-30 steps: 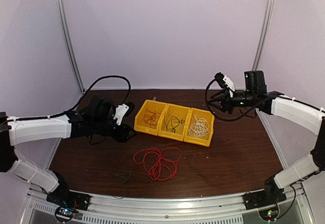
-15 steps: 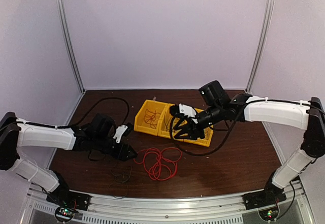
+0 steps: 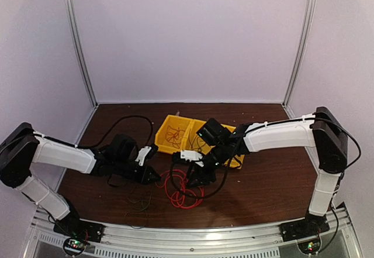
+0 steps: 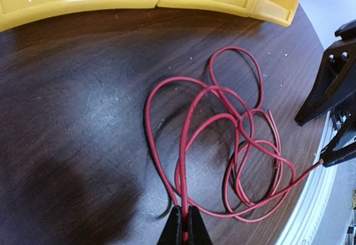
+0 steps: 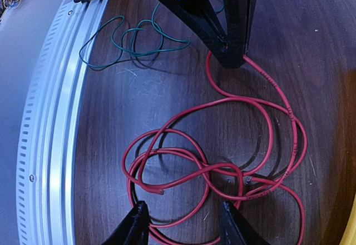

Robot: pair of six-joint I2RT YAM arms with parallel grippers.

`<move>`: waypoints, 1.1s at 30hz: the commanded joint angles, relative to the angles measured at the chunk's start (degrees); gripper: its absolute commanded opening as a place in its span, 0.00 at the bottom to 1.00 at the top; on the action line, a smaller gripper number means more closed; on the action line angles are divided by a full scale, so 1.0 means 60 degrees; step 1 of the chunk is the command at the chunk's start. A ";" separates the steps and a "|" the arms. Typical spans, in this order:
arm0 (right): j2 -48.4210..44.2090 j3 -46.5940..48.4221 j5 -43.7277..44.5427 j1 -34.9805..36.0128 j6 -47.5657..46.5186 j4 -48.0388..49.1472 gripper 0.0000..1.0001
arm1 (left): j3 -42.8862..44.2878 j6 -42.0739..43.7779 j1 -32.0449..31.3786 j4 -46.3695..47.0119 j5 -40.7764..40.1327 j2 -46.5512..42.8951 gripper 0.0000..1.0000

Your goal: Untangle the cables

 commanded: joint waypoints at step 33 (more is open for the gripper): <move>-0.2694 -0.2502 -0.1014 -0.2688 -0.0893 -0.1825 0.00 | 0.8241 0.2649 0.0426 -0.7043 -0.7442 -0.4020 0.00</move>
